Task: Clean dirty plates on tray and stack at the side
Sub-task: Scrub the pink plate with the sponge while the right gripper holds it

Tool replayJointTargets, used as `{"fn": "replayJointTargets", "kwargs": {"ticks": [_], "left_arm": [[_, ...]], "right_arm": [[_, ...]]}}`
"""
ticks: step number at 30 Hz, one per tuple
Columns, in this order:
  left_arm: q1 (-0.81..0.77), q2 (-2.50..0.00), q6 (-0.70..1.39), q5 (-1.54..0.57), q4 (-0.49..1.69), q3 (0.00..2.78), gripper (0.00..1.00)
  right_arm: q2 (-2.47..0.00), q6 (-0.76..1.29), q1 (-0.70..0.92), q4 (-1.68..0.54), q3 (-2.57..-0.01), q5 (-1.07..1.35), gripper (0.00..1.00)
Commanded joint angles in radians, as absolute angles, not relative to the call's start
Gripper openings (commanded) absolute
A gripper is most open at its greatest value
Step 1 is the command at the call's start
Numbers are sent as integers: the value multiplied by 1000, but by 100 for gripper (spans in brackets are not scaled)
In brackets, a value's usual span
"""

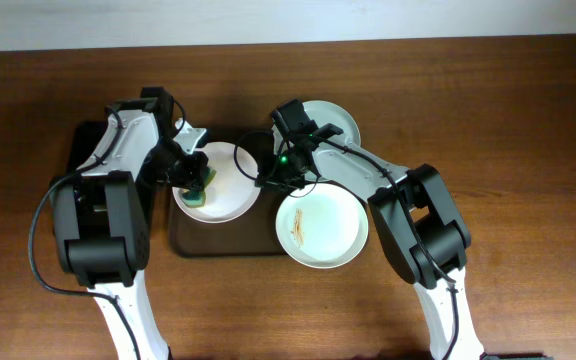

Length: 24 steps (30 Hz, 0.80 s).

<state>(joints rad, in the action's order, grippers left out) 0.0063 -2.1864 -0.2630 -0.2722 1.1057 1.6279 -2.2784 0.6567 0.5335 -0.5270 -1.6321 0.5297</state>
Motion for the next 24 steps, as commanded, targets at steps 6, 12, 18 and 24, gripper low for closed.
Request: {"fn": "replayJointTargets", "kwargs": {"ticks": [6, 12, 18, 24], "left_arm": [[-63, -2210, 43, -104, 844, 1480, 1], [-118, -2210, 60, -104, 639, 1503, 1], [-112, -2097, 44, -26, 838, 1691, 1], [-113, -2047, -85, -30, 1029, 1689, 1]], "right_arm": [[-2286, 644, 541, -527, -1617, 523, 4], [-2286, 645, 542, -524, -1617, 519, 4], [-2286, 644, 542, -522, -1617, 519, 4], [-2286, 644, 542, -519, -1617, 519, 4]]}}
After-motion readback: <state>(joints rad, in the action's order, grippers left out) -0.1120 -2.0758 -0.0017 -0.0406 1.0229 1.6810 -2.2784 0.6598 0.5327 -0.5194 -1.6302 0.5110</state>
